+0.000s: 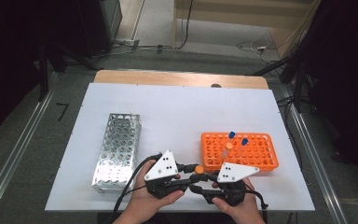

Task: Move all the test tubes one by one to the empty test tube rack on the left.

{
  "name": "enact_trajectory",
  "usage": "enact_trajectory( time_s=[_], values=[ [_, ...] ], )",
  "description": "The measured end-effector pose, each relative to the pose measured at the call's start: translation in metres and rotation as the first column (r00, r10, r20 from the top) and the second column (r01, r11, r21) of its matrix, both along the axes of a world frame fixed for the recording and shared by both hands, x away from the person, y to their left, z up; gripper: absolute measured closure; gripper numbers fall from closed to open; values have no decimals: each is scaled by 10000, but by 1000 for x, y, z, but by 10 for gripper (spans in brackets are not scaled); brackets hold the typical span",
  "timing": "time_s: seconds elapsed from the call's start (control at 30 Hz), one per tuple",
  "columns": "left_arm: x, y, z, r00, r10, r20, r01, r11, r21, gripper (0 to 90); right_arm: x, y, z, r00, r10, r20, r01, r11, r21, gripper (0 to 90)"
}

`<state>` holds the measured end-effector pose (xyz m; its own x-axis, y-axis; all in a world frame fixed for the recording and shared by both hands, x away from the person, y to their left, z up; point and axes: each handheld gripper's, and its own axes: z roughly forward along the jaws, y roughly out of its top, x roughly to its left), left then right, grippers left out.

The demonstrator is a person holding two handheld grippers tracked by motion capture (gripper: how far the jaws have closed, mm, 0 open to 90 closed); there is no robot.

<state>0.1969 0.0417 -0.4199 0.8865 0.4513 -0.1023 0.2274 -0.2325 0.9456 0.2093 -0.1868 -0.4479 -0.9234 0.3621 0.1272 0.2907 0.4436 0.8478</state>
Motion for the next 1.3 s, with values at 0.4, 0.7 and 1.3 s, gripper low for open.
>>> enact_trajectory(
  time_s=[0.4, 0.7, 1.3],
  values=[
    [7, 19, 6, 9971, 763, 73, -762, 9970, -140, 703, 6, -27, 2, 9962, -855, 193, 849, 9959, 311, 190],
    [13, 41, 14, 9874, 1569, 210, -1561, 9871, -351, 704, 13, -55, 3, 9913, -1294, 251, 1277, 9899, 611, 73],
    [36, 107, 28, 9310, 3620, 474, -3587, 9311, -669, 703, 26, -100, 3, 9706, -2383, 344, 2357, 9697, 648, 0]
  ],
)
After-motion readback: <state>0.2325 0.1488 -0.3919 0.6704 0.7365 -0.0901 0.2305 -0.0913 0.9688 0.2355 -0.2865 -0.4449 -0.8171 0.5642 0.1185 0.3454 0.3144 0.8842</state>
